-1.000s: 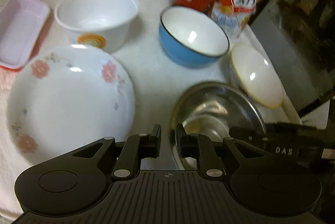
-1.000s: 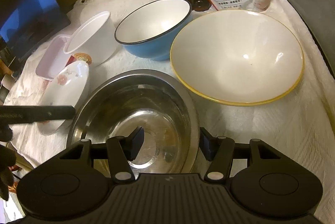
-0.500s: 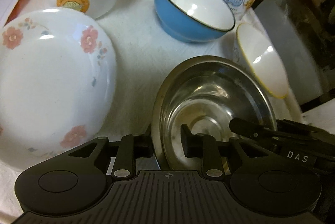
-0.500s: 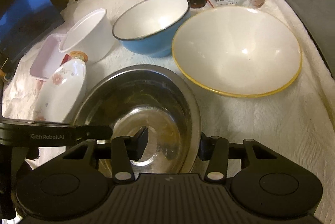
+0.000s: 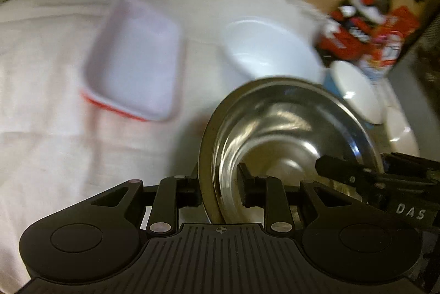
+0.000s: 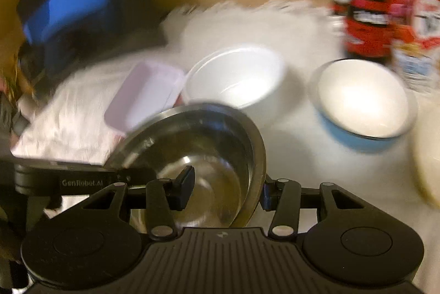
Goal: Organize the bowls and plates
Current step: 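Grasp the steel bowl rim with the left tool and lift it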
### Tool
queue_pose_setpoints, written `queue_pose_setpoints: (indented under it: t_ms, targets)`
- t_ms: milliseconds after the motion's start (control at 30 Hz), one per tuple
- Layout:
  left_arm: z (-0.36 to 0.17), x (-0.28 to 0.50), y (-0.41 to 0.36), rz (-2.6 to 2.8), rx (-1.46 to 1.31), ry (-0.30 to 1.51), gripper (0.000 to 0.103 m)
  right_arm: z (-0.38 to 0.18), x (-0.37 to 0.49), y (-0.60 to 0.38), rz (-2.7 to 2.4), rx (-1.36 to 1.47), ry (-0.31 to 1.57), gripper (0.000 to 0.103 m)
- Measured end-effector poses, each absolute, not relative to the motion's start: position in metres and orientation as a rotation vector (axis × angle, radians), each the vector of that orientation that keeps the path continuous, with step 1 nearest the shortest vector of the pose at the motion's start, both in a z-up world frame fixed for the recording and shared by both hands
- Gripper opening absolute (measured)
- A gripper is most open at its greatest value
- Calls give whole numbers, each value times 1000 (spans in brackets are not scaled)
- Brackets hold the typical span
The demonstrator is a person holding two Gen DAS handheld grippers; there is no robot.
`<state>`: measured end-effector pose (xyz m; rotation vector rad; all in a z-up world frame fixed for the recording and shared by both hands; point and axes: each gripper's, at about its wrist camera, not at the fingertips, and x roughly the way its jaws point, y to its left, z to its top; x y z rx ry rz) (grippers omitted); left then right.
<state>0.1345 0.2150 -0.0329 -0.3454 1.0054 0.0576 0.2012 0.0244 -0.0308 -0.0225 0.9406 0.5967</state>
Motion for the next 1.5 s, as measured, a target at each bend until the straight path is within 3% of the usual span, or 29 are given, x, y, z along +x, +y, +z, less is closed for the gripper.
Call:
queue_pose_setpoints:
  t_ms: [267,700,833,933,1100,1267,1500]
  targets:
    - [-44,140,229,3,-257,973,25,-65,205,59,476,-116,1008,47]
    - [-49,146,211,-51,-142,975,23,-61,204,56,387,-137,976,47]
    - [-41,138,216,-24,-152,938,30,-60,204,55,409,-134,980,47]
    - [-33,134,226,15,-177,900,29,-56,204,51,426,-130,980,50]
    - [-27,128,242,59,-229,868,29,-46,201,41,420,-137,933,66]
    - [-38,125,262,-57,-527,889,31,-56,203,39,413,-113,966,67]
    - [-47,133,247,12,-362,953,35,-73,208,39,421,-84,1042,66]
